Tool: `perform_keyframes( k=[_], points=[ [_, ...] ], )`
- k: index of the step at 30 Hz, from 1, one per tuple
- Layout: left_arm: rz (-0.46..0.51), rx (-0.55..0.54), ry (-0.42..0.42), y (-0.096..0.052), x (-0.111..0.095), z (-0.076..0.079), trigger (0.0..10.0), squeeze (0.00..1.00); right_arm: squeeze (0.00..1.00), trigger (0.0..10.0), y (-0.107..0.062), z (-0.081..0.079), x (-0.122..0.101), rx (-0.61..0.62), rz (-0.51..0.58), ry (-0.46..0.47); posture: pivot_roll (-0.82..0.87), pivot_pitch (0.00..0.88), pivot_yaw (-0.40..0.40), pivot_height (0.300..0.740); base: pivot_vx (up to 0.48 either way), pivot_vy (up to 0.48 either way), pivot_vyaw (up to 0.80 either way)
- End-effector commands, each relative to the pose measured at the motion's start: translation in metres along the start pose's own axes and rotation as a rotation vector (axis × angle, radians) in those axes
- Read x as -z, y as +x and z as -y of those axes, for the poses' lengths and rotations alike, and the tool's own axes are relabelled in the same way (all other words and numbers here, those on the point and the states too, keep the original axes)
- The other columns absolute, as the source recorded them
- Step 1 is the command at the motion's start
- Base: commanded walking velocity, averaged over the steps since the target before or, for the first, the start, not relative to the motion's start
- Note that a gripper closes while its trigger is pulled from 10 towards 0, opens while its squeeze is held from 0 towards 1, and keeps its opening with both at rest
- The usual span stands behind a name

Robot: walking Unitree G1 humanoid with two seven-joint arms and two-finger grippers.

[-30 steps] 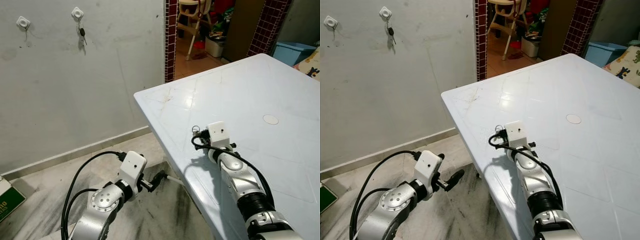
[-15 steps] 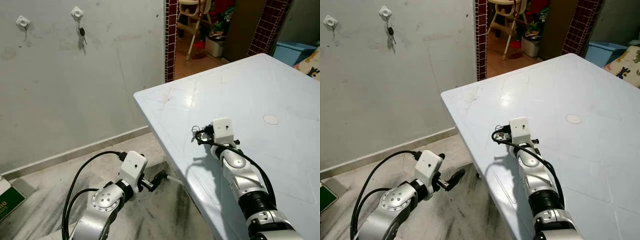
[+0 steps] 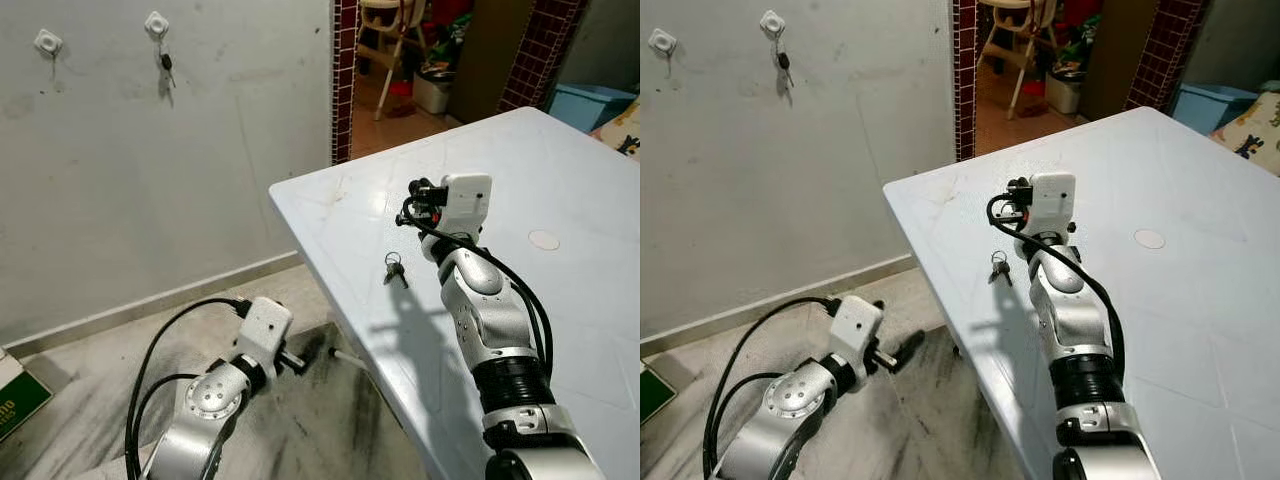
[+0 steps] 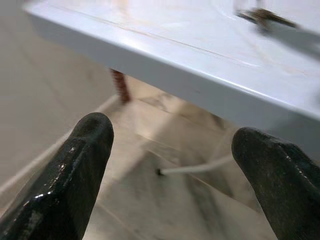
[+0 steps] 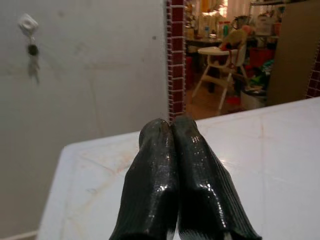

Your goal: Hang keys on a hook

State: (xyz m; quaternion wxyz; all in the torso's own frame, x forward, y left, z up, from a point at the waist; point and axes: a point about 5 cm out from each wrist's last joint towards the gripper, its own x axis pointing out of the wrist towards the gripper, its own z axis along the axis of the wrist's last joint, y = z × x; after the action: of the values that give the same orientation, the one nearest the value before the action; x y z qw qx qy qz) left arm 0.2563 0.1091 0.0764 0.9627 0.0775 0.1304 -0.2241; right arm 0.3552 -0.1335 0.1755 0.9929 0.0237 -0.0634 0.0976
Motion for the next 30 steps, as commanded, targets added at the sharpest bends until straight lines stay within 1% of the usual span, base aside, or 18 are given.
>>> perform_keyframes(
  k=[1,2,3,5,7,10,20,24,28,30],
  points=[
    [0.014,-0.123,0.011,-0.001,-0.003,-0.019,10.0,0.0,0.0,10.0,-0.004,-0.017,-0.01,-0.079,0.019,-0.017,0.06,0.0,0.027,0.74,0.0,0.0,0.0],
    [0.014,-0.123,0.011,-0.001,-0.003,-0.019,10.0,0.0,0.0,10.0,-0.004,-0.017,-0.01,-0.079,0.019,-0.017,0.06,0.0,0.027,0.74,0.0,0.0,0.0],
    [0.022,-0.16,0.015,-0.002,-0.005,-0.025,10.0,0.0,0.0,10.0,-0.008,-0.027,-0.012,-0.12,0.027,-0.034,0.06,0.0,0.024,0.74,0.0,0.0,0.0],
    [0.024,-0.164,0.017,-0.002,-0.005,-0.025,10.0,0.0,0.0,10.0,-0.009,-0.029,-0.012,-0.127,0.028,-0.035,0.06,0.0,0.024,0.74,0.0,0.0,0.0],
    [0.031,-0.185,0.017,-0.002,-0.005,-0.027,10.0,0.0,0.0,10.0,-0.015,-0.038,-0.009,-0.152,0.021,-0.039,0.06,0.0,0.023,0.74,0.0,0.0,0.0],
    [0.034,-0.192,0.018,0.0,-0.005,-0.026,10.0,0.0,0.0,10.0,-0.019,-0.044,-0.005,-0.168,0.007,-0.05,0.06,0.0,0.021,0.74,0.0,0.0,0.8],
    [0.037,-0.203,0.015,0.002,-0.004,-0.024,10.0,0.0,0.0,10.0,-0.025,-0.048,-0.002,-0.181,-0.024,-0.05,0.06,0.0,0.016,0.74,0.0,0.0,0.8],
    [0.037,-0.213,-0.03,0.002,-0.004,-0.026,10.0,0.0,0.0,10.0,-0.025,-0.048,-0.001,-0.182,-0.033,-0.051,0.06,0.0,0.016,0.74,0.0,0.0,0.8],
    [0.039,-0.219,-0.056,0.002,-0.004,-0.027,10.0,0.0,0.0,10.0,-0.025,-0.046,0.001,-0.164,-0.048,-0.038,0.06,0.0,0.016,0.74,0.0,0.0,0.14],
    [0.04,-0.223,-0.084,0.002,-0.004,-0.029,10.0,0.0,0.0,10.0,-0.026,-0.043,0.003,-0.145,-0.06,-0.041,0.06,0.0,0.02,0.74,0.0,0.0,0.0]
  ],
)
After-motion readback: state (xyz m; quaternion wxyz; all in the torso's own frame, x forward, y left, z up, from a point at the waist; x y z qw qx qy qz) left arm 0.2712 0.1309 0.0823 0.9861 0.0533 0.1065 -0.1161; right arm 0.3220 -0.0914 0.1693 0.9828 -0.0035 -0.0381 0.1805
